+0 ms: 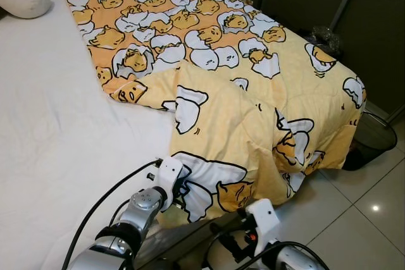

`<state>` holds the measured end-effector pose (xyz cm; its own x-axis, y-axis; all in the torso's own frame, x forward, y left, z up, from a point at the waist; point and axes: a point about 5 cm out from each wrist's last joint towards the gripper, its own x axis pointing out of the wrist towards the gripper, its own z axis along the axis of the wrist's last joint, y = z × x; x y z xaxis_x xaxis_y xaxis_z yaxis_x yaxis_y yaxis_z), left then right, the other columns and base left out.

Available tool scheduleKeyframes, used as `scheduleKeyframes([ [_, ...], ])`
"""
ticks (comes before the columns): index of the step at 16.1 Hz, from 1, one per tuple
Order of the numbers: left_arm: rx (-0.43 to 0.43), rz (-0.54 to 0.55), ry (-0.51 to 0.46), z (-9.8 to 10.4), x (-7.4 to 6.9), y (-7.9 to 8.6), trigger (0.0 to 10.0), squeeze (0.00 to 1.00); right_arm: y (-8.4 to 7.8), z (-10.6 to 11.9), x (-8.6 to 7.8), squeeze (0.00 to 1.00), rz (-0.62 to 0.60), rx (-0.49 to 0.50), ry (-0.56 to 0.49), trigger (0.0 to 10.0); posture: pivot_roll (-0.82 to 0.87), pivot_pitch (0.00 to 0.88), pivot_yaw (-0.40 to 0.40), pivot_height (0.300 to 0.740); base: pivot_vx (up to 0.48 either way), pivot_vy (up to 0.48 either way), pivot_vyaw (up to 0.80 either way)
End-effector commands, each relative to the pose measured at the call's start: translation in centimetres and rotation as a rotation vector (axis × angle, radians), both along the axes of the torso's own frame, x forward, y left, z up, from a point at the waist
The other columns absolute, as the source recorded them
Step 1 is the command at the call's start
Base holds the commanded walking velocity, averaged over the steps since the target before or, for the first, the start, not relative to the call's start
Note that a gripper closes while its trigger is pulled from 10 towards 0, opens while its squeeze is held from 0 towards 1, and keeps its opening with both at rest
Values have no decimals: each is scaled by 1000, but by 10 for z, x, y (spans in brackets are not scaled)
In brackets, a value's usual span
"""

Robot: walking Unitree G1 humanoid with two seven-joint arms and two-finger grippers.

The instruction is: Clean up the room

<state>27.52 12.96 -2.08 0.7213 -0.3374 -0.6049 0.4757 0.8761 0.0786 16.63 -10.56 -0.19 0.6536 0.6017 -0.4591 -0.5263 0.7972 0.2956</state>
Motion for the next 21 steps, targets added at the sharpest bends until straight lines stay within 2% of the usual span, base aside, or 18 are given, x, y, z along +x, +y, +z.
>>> scheduleKeyframes([
  [1, 17, -80, -30, 2, -1, 0, 10000, 0, 0, -1, 2, 0, 4, -4, -7, 10000, -62, 0, 32, 740, 0, 0, 0],
  [2, 3, -137, -34, 2, -3, 0, 10000, 0, -1, -1, 4, 0, 5, -6, -9, 10000, -61, 0, 32, 740, 0, 0, 0],
  [4, 32, -220, -56, 3, -6, 3, 10000, 0, -5, -3, 8, 0, 6, -16, -14, 10000, -51, 0, 29, 740, 0, 0, 0],
  [6, 11, -202, -60, 4, -5, 8, 10000, 0, -5, 0, 9, 0, 49, 8, -12, 10000, -49, 0, 26, 740, 0, 0, 0],
  [9, -23, -228, -65, 6, -6, 6, 10000, 0, -5, -1, 4, 0, 83, 11, -2, 10000, -50, 0, 20, 740, 0, 0, 0],
  [15, -5, -221, -100, 9, -2, 4, 10000, 0, -7, 0, 10, 0, 72, 21, -15, 10000, -60, 0, 31, 740, -90, 0, 0],
  [21, 4, -264, -117, 6, -7, -2, 10000, 0, -7, -1, 8, 0, 86, 22, -3, 10000, -62, 0, 24, 740, -139, 0, 0],
])
